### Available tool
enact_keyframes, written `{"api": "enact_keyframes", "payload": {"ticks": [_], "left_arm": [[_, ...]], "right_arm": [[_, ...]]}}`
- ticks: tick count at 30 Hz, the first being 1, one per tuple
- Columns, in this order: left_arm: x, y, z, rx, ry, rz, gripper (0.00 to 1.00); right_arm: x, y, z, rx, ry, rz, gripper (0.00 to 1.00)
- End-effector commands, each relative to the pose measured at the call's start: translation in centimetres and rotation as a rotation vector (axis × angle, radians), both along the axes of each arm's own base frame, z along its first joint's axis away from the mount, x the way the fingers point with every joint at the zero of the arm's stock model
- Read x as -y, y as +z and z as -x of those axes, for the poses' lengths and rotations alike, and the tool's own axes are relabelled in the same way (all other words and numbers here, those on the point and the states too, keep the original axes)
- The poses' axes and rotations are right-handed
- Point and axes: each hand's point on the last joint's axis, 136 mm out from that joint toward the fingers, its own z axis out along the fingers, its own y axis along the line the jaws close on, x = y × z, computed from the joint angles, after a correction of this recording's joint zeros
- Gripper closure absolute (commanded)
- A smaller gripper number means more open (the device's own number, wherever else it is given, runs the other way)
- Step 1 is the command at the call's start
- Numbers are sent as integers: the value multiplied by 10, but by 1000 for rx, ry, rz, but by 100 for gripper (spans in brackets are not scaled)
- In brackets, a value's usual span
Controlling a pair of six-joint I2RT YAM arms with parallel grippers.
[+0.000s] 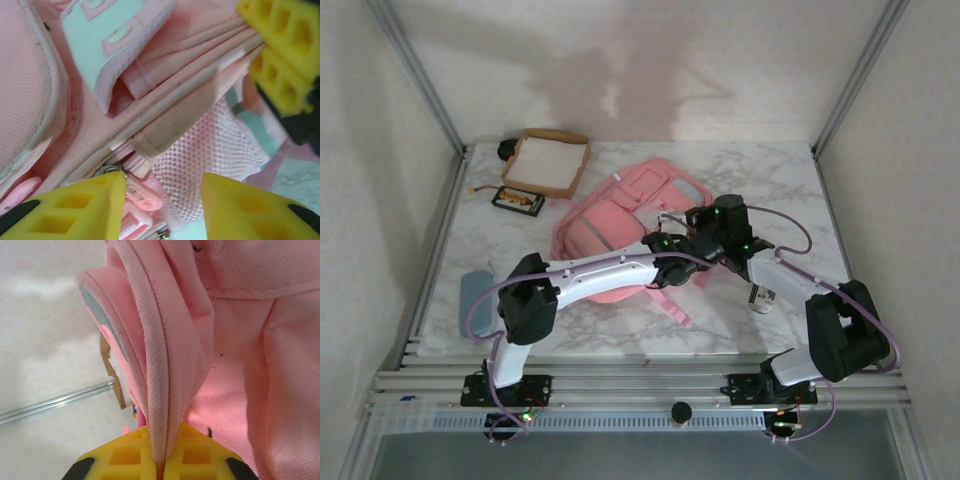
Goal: Pack the student bag
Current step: Unzip the student bag at the center of the table.
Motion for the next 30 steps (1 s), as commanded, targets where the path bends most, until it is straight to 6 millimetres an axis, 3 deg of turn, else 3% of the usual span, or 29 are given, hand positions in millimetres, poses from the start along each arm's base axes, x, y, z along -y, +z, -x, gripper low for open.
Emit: {"api": "enact_keyframes", "payload": {"ticks": [1, 4, 8, 11, 16, 19, 24, 28, 30], "left_arm": [[-56, -3, 10, 30, 161, -147, 57], [-62, -1, 13, 38, 167, -129, 57], [-48, -7, 6, 18, 140, -67, 59], [-60, -7, -6, 37, 193, -110, 62], [-56, 25, -7, 115, 189, -23, 70], [-65, 37, -2, 129, 198, 10, 71], [-86, 38, 10, 104, 214, 56, 70], [-59, 45, 10, 62, 117, 188, 60], [-46, 38, 6, 13, 94, 245, 54]], "right_arm": [[-8, 67, -15, 177, -17, -137, 100], [-6, 68, -17, 181, -23, -135, 100], [-7, 71, -19, 189, -23, -141, 100], [-7, 74, -19, 196, -25, -145, 100], [-5, 77, -19, 205, -32, -143, 100], [-7, 77, -20, 210, -24, -140, 100], [-7, 77, -22, 210, -17, -137, 100], [-7, 81, -22, 219, -18, -135, 100], [-7, 81, -22, 219, -16, -128, 100]]}}
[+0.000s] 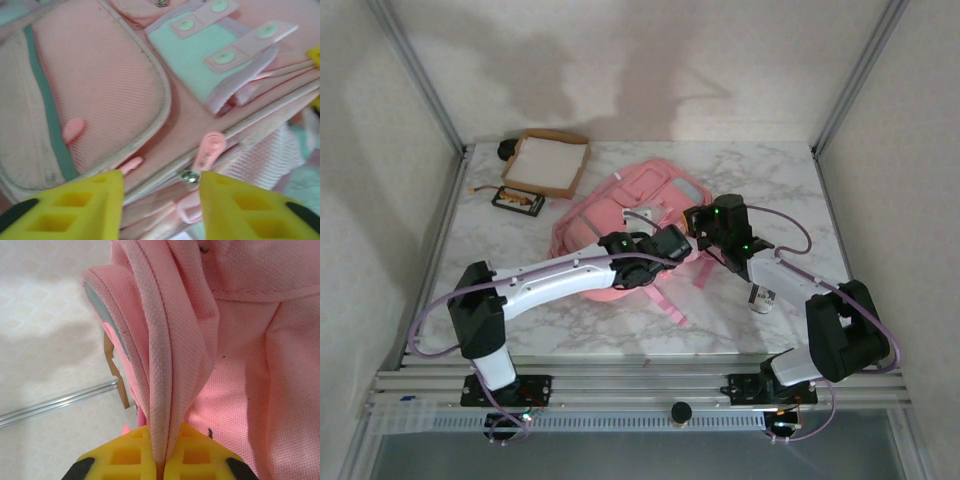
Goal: Pack the student bag
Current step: Unzip the student bag at the center of the table.
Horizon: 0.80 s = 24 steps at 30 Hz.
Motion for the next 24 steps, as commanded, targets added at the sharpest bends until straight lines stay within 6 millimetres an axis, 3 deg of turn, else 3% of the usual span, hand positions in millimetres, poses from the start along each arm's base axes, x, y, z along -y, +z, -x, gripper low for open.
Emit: {"api": "enact_keyframes", "payload": {"ticks": [1, 4, 11, 14, 18, 24], "left_arm": [[13, -6, -5, -44, 13, 119, 53], [9, -15, -8, -52, 49, 85, 53], [17, 12, -39, 34, 4, 52, 49], [24, 2, -44, 18, -14, 11, 49], [13, -8, -51, 24, 39, -81, 50], [18, -17, -55, 11, 35, -86, 54]], "right_arm": [[-6, 78, -21, 212, -14, -116, 100], [-6, 79, -20, 216, -8, -119, 100], [-6, 77, -19, 215, -5, -118, 100], [-8, 75, -19, 210, -1, -127, 100], [-8, 73, -20, 207, -1, -129, 100], [-6, 72, -20, 205, -8, -120, 100]]}}
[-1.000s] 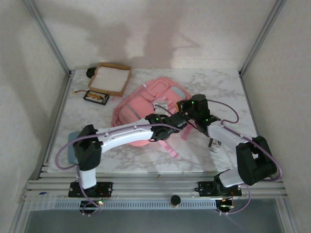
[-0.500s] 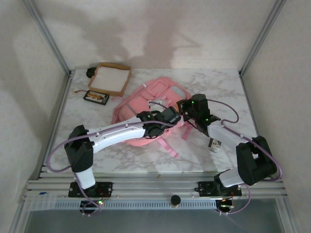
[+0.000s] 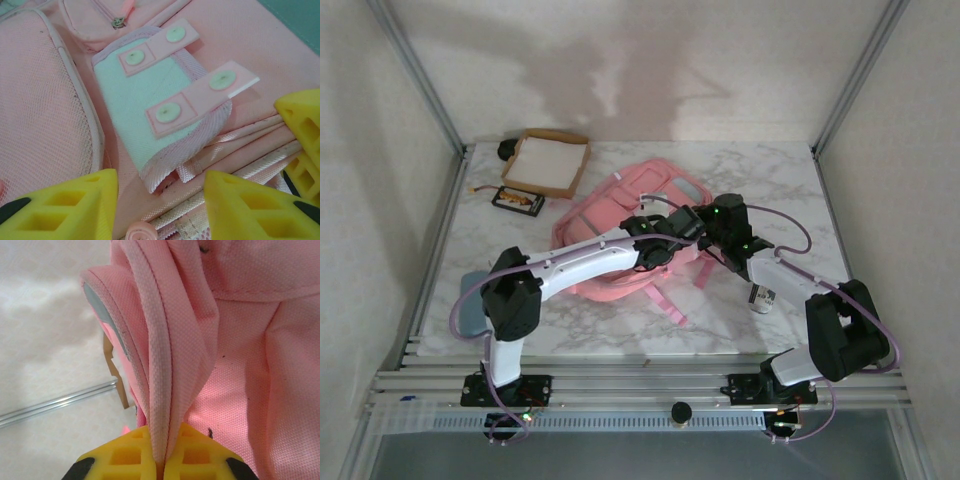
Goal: Pack the student bag
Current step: Unzip the student bag at the center of the table.
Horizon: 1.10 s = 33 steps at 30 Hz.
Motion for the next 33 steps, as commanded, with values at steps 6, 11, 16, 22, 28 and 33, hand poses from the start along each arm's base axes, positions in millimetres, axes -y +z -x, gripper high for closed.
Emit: {"api": "enact_keyframes", "payload": {"ticks": [6, 11, 16, 22, 28, 33], "left_arm": [[-22, -10, 5, -13, 54, -96, 55], [-33, -9, 12, -7, 84, -80, 55], [-39, -12, 16, -10, 89, -68, 57], [-28, -17, 21, -28, 73, -55, 62], [-24, -25, 23, -41, 64, -11, 70], [-20, -25, 21, -38, 62, -1, 73]], "right_arm": [[-4, 73, -20, 205, -17, -113, 100], [-4, 73, -20, 206, -17, -113, 100], [-2, 71, -21, 204, -21, -109, 100], [-2, 71, -22, 205, -20, -109, 100], [-1, 73, -22, 208, -22, -106, 100], [-1, 73, -22, 208, -24, -102, 100]]}}
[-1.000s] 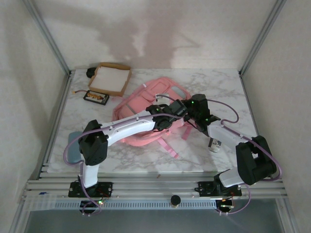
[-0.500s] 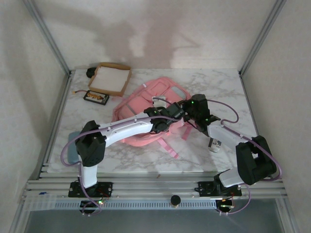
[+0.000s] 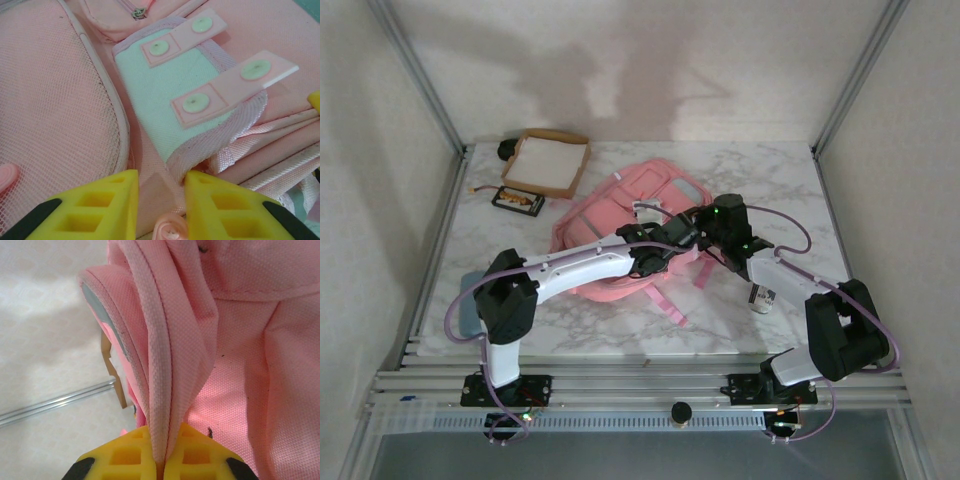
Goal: Pack the student bag
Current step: Unzip the student bag at the center of the table.
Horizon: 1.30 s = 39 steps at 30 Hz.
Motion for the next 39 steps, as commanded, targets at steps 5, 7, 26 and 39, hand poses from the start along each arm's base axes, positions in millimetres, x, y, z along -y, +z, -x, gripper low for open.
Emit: {"api": "enact_keyframes", "payload": {"ticks": [5, 7, 26, 39], "left_arm": [[-12, -14, 8, -38, 30, -27, 80], [-11, -11, 4, -28, 33, -22, 85], [-36, 3, 39, 35, 11, 23, 100], [-66, 1, 72, 49, -120, 88, 100]], "right_arm": [[-1, 75, -22, 216, -26, -108, 100], [0, 73, -22, 209, -27, -107, 100], [24, 65, -38, 192, -96, -93, 100], [45, 50, -66, 177, -84, 11, 100]]}}
